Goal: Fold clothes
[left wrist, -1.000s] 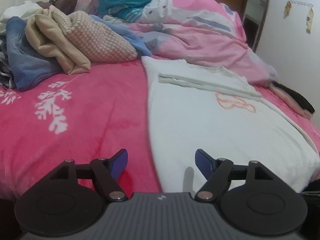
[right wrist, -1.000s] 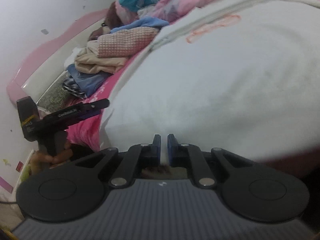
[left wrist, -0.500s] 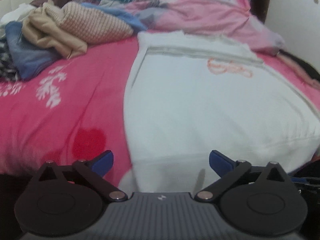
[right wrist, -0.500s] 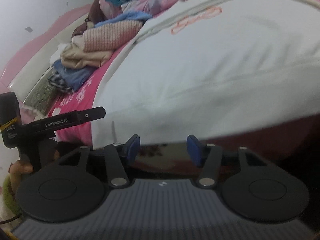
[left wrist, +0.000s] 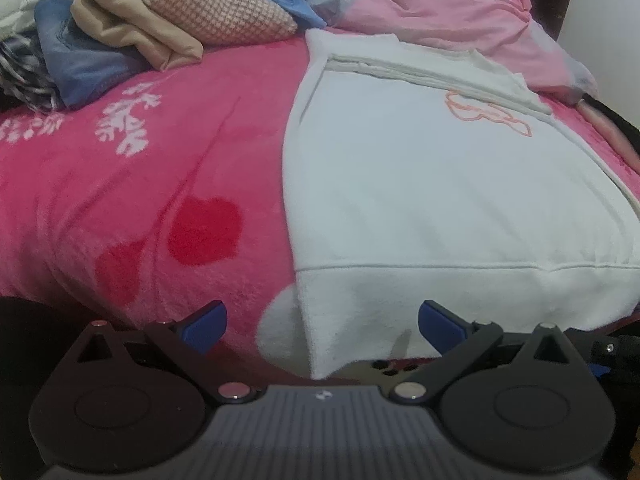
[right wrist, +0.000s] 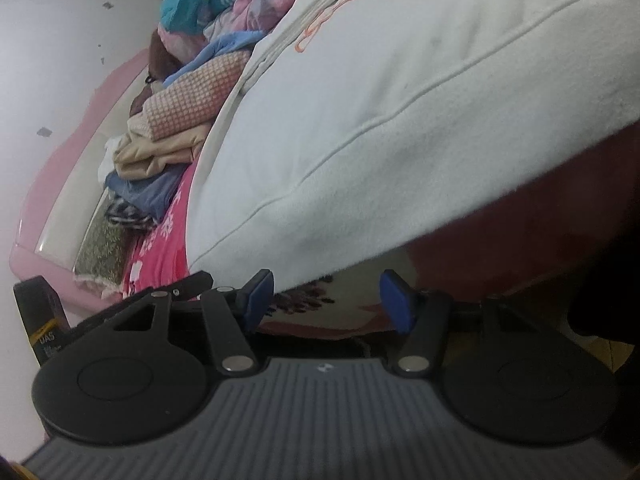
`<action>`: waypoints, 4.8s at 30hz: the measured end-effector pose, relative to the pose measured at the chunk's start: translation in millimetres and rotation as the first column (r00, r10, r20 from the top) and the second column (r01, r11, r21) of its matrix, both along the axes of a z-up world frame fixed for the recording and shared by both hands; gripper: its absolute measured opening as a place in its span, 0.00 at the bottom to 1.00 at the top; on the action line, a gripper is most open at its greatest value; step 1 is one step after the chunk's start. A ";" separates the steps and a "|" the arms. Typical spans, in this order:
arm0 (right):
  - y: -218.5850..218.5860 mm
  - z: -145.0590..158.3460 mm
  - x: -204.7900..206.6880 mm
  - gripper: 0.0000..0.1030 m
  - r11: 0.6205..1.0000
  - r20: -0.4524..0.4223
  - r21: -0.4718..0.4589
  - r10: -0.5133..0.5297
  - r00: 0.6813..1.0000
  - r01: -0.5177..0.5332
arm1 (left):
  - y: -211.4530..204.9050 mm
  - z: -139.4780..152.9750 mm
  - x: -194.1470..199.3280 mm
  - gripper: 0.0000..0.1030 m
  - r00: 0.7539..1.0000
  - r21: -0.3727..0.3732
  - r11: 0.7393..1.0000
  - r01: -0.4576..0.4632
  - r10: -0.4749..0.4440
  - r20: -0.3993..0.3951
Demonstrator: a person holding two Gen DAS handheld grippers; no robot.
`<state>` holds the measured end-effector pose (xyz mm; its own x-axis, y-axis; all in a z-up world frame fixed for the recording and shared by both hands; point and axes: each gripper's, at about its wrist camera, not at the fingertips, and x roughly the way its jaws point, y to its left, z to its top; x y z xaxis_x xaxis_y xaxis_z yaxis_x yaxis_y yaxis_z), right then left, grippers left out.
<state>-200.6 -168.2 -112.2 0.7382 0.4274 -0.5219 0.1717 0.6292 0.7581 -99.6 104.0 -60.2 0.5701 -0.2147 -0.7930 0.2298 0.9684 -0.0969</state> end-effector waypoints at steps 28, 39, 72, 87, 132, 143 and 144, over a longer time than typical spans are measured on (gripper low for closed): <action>16.5 -15.2 21.4 0.59 0.994 -0.043 0.107 0.028 0.999 -0.024 | -9.0 -19.8 -2.9 0.99 0.996 0.114 0.993 -0.011 0.021 -0.083; 17.3 -19.2 20.7 0.59 0.993 -0.057 0.114 0.038 0.998 -0.031 | -12.4 -21.0 -3.5 0.99 0.996 0.143 0.990 -0.004 0.017 -0.084; 14.4 -21.7 28.1 0.61 0.999 -0.083 0.038 -0.013 0.996 0.016 | 45.3 -3.4 11.4 0.59 0.988 -0.233 0.965 0.119 -0.092 0.125; 11.9 -23.2 30.8 0.61 0.999 -0.062 0.034 0.008 0.998 -0.006 | 23.6 -17.7 -0.8 0.69 0.983 -0.185 0.968 0.171 -0.154 0.104; 78.9 -91.7 77.2 0.56 0.505 0.132 0.857 -0.027 0.991 -0.101 | 78.7 6.5 0.8 0.07 0.997 -0.575 0.815 0.067 -0.069 0.018; 80.6 -81.4 87.5 0.05 0.568 0.140 0.818 -0.048 0.989 -0.089 | 92.7 -13.1 20.6 0.59 0.995 -0.618 0.782 0.079 -0.100 0.000; 79.6 -80.4 88.2 0.04 0.570 0.143 0.817 -0.049 0.989 -0.090 | 96.6 -16.2 24.8 0.61 0.995 -0.649 0.758 0.064 -0.097 -0.015</action>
<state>-112.5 -88.6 -192.6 0.7547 0.6355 0.1630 0.0213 -0.2720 0.9621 -74.9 200.6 -76.5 0.4944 -0.7292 -0.4731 0.2834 0.6498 -0.7053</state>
